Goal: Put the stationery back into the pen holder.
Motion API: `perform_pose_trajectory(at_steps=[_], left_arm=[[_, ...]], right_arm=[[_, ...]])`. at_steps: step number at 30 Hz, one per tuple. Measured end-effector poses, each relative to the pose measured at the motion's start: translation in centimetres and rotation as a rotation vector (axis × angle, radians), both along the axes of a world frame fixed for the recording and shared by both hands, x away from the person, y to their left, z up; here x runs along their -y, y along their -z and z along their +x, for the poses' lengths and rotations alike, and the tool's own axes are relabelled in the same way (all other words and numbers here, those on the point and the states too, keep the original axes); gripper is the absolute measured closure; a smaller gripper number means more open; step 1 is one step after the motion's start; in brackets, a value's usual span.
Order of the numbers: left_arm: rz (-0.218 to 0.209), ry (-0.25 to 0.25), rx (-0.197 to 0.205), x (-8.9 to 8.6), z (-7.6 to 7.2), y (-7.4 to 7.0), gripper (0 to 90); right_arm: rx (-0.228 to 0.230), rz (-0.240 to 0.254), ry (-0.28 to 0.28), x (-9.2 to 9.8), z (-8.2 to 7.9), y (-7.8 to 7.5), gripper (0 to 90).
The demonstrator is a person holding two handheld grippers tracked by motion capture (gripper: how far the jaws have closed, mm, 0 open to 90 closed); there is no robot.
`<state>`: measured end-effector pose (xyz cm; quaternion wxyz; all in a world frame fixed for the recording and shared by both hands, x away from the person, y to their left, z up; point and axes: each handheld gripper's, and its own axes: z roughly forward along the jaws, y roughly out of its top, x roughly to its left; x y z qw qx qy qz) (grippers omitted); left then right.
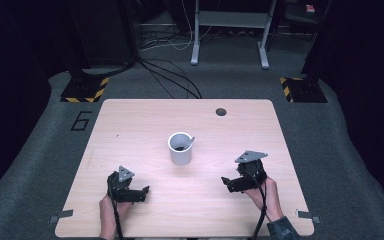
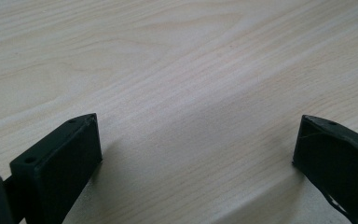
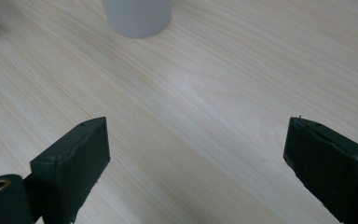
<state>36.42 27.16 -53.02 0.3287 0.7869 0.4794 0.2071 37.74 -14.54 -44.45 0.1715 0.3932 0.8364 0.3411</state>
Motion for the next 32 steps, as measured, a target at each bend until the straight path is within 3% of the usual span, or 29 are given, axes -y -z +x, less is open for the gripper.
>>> perform_pose_trajectory(at_steps=[11,21,24,32], left_arm=[[0.001,0.000,-0.001,0.0,0.0,0.0,0.8],[0.001,0.000,0.003,0.0,0.0,0.0,1.0],[0.001,0.000,0.003,0.0,0.0,0.0,1.0],[0.002,0.000,0.005,0.0,0.0,0.0,1.0]], right_arm=[[-0.025,0.022,0.055,1.9,-0.9,5.2,6.3],[-0.027,0.006,0.080,2.3,-1.4,8.3,0.0],[0.006,0.016,0.070,2.5,-1.5,8.5,0.0],[0.003,0.023,0.074,2.4,-1.5,8.6,0.0]])
